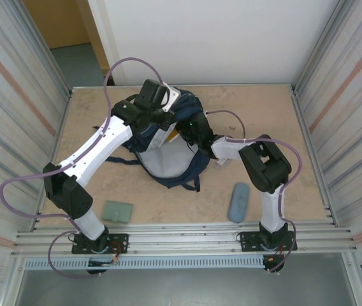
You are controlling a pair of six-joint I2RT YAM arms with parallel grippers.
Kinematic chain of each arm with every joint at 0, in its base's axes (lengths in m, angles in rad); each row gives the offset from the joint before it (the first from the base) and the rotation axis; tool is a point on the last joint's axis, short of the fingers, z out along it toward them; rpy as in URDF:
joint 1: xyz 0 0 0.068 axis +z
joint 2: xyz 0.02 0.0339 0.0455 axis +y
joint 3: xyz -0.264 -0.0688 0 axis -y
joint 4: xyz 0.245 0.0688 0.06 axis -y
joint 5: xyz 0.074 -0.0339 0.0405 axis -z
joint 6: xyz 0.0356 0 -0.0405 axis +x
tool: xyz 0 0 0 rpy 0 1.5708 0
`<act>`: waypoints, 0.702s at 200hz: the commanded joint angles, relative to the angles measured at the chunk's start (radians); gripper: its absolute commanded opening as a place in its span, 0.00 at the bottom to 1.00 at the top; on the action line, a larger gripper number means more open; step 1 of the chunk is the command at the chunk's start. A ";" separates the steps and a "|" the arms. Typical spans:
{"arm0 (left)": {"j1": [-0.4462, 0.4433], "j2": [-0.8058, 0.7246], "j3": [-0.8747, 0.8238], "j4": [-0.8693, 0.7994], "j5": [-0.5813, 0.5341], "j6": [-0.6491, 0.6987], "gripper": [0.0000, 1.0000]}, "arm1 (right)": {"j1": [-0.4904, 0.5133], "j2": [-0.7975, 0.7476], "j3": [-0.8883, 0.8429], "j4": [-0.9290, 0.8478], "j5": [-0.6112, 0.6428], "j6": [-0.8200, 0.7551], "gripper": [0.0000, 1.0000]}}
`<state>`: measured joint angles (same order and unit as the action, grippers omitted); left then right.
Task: Pack the student bag
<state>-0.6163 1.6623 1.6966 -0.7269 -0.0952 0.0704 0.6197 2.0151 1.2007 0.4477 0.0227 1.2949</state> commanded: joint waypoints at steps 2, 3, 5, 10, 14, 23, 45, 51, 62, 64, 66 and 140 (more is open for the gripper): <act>-0.002 -0.056 0.003 0.115 0.055 -0.024 0.00 | -0.003 0.058 0.087 0.096 0.104 0.099 0.08; -0.002 -0.056 0.003 0.114 0.056 -0.024 0.00 | -0.003 0.061 0.091 0.097 0.104 0.101 0.08; -0.002 -0.056 0.002 0.114 0.057 -0.026 0.00 | -0.004 0.068 0.098 0.097 0.105 0.104 0.08; -0.002 -0.056 0.000 0.114 0.061 -0.031 0.00 | -0.003 0.083 0.108 0.097 0.107 0.111 0.09; -0.002 -0.056 -0.002 0.115 0.063 -0.033 0.00 | -0.003 0.093 0.119 0.096 0.109 0.118 0.10; -0.002 -0.057 -0.010 0.123 0.059 -0.038 0.00 | -0.003 0.114 0.132 0.097 0.111 0.139 0.15; 0.000 -0.054 -0.012 0.121 0.046 -0.033 0.00 | 0.004 0.144 0.145 0.092 0.106 0.161 0.35; 0.000 -0.054 -0.014 0.118 0.038 -0.031 0.00 | 0.004 0.149 0.151 0.080 0.092 0.164 0.39; 0.001 -0.056 -0.025 0.120 0.016 -0.025 0.00 | 0.005 0.149 0.150 0.059 0.059 0.184 0.44; 0.003 -0.056 -0.027 0.121 0.011 -0.023 0.00 | 0.005 0.147 0.148 0.056 0.055 0.190 0.45; 0.005 -0.057 -0.030 0.122 0.005 -0.022 0.00 | 0.005 0.145 0.144 0.054 0.052 0.194 0.46; 0.114 -0.063 -0.136 0.163 -0.036 -0.014 0.00 | -0.032 -0.038 -0.083 0.120 -0.241 0.202 0.69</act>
<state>-0.5385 1.6524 1.5806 -0.6342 -0.0780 0.0513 0.6083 2.0773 1.1728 0.5613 -0.0971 1.4929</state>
